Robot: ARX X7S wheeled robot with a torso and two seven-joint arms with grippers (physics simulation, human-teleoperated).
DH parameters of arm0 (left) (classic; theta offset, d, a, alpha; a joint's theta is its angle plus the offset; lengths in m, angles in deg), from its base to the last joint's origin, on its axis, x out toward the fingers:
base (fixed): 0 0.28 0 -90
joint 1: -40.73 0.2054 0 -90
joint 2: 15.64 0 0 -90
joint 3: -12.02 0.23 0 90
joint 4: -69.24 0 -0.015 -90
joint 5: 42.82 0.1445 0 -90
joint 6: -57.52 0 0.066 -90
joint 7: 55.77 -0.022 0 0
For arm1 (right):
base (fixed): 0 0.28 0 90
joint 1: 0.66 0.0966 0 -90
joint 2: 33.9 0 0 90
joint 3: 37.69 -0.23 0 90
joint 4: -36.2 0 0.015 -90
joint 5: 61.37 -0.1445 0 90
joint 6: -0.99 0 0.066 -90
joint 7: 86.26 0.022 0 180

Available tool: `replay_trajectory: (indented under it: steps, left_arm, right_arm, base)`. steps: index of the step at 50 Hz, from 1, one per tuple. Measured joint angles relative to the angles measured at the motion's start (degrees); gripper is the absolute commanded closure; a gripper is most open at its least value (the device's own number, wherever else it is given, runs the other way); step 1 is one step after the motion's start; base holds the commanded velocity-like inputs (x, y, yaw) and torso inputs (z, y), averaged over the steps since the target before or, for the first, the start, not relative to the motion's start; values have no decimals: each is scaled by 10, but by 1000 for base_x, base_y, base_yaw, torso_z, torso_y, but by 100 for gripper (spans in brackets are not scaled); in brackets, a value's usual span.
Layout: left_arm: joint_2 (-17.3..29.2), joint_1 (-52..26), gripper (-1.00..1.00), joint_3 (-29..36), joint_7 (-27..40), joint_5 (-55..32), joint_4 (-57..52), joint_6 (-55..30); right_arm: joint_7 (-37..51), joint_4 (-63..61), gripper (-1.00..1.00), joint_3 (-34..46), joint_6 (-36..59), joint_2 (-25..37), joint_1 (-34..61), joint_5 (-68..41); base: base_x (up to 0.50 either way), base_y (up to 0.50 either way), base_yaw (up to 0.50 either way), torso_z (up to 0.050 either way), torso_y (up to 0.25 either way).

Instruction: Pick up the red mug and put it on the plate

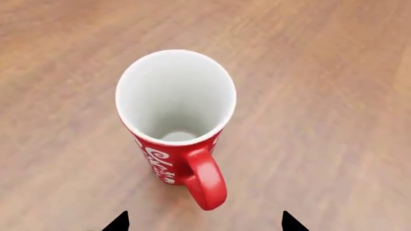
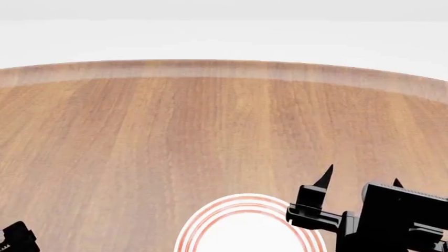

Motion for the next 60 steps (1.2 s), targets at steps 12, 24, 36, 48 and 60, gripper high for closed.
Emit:
replay_trajectory:
  steps: [12, 24, 36, 48, 60]
  left_arm:
    - [5, -13, -100, 8, -11, -1, 17, 0]
    - [14, -49, -100, 17, -20, 3, 64, 4]
    - [19, -69, -100, 9, -21, 0, 110, 6]
    - [22, -83, 100, 9, -19, 1, 137, 5]
    - [24, -91, 100, 17, -28, 1, 150, 7]
  right_arm:
    - [1, 5, -100, 4, -5, 1, -2, -1]
    - [2, 11, -100, 7, -10, 2, -4, -2]
    - [4, 13, -100, 9, -12, 3, -4, -4]
    - [5, 16, -100, 10, -16, 5, -5, -6]
    - [7, 16, -100, 13, -17, 7, -6, -9]
  base:
    - [0, 0, 0, 0, 0]
    - [0, 0, 0, 0, 0]
    - [0, 0, 0, 0, 0]
    - [0, 0, 0, 0, 0]
    - [0, 0, 0, 0, 0]
